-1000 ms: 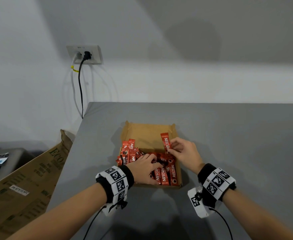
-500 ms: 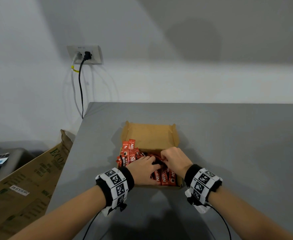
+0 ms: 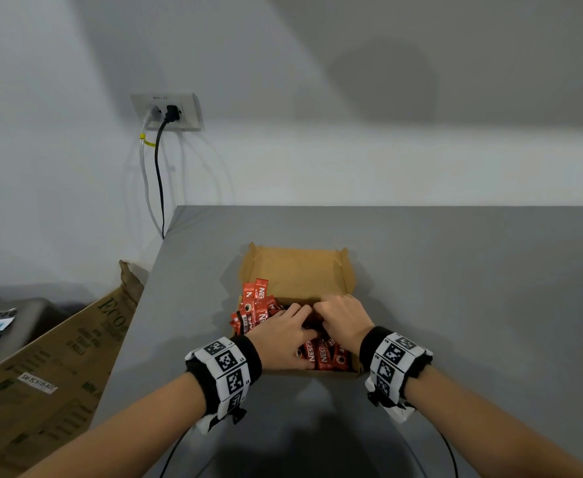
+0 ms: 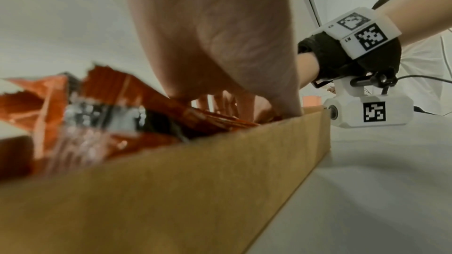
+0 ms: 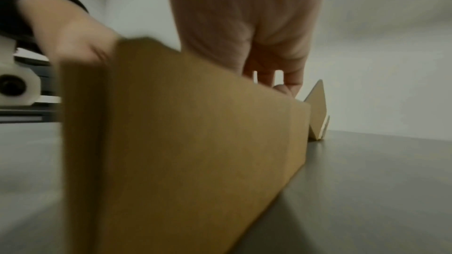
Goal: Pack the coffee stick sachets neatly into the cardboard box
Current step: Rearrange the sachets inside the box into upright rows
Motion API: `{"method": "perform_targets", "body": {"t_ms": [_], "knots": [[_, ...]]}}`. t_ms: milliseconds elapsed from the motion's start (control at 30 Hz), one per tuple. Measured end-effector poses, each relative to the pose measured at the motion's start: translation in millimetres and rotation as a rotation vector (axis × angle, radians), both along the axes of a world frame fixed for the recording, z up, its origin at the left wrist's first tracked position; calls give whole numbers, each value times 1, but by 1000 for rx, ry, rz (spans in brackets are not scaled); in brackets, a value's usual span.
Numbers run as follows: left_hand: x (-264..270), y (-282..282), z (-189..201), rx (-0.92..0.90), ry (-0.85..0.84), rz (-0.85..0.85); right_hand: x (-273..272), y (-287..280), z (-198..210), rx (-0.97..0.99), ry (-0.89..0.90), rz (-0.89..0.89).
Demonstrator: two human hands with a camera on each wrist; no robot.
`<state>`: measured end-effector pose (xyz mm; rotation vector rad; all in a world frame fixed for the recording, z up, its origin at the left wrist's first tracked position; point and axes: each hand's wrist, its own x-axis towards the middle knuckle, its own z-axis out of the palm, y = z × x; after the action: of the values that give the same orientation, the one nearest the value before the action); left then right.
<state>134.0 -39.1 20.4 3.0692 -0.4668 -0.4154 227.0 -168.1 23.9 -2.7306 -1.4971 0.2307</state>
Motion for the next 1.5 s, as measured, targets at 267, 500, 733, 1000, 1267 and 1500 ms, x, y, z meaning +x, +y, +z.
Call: {"method": "perform_targets", "body": {"t_ms": [267, 500, 733, 1000, 1267, 1500], "knots": [[1, -1, -2, 9, 16, 10, 10, -10, 8, 104, 158, -25], [3, 0, -7, -17, 22, 47, 25, -32, 15, 40, 105, 8], [1, 0, -5, -66, 15, 79, 14, -26, 1, 66, 34, -109], [0, -1, -7, -69, -33, 59, 17, -27, -2, 67, 15, -113], [2, -1, -6, -32, -7, 46, 20, -31, -2, 193, 54, -128], [0, 1, -6, -53, -55, 38, 17, -19, 0, 28, -25, -69]]}}
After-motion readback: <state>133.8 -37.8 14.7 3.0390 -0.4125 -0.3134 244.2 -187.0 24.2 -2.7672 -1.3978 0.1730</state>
